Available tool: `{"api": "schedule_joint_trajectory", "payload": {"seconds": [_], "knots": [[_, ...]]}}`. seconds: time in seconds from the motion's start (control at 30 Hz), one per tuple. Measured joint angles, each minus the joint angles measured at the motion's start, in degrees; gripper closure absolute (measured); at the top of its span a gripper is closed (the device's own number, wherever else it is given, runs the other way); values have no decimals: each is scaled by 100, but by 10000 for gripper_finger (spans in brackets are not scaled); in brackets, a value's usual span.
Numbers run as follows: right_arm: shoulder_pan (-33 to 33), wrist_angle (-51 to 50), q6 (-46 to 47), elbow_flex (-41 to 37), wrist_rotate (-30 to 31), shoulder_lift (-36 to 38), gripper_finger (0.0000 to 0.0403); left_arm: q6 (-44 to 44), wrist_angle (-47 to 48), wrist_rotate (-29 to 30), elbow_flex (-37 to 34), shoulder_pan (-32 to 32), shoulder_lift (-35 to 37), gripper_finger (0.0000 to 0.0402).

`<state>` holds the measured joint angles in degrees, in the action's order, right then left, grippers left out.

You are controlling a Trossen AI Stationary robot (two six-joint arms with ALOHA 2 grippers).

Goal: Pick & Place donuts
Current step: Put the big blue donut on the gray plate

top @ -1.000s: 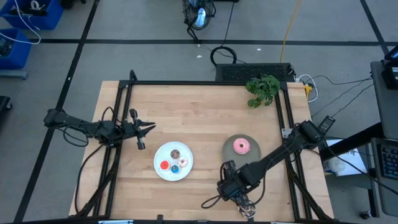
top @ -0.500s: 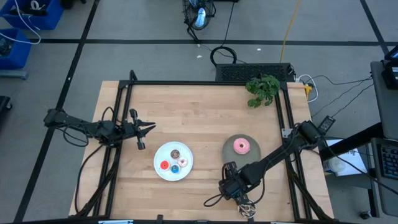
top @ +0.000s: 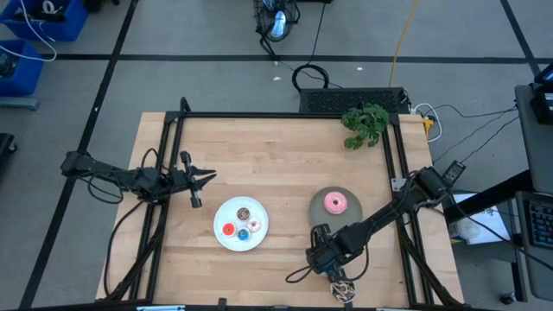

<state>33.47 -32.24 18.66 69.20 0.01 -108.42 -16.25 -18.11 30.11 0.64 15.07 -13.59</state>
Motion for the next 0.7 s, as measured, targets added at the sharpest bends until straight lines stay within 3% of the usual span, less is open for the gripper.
{"api": "schedule_joint_trajectory", "payload": {"seconds": [0.2, 0.33, 0.53, 0.7], "knots": [[-46, -266, 109, 363, -47, -35, 317, 0, 0, 2, 0, 0, 1, 353], [-82, -1050, 54, 929, -40, -35, 388, -2, 0, 1, 0, 1, 0, 353], [-195, -2538, 43, 2010, 133, -35, 373, 0, 0, 0, 0, 2, 0, 353], [-314, -3844, 182, 2806, 138, 28, 390, 1, 0, 0, 0, 1, 0, 353]]}}
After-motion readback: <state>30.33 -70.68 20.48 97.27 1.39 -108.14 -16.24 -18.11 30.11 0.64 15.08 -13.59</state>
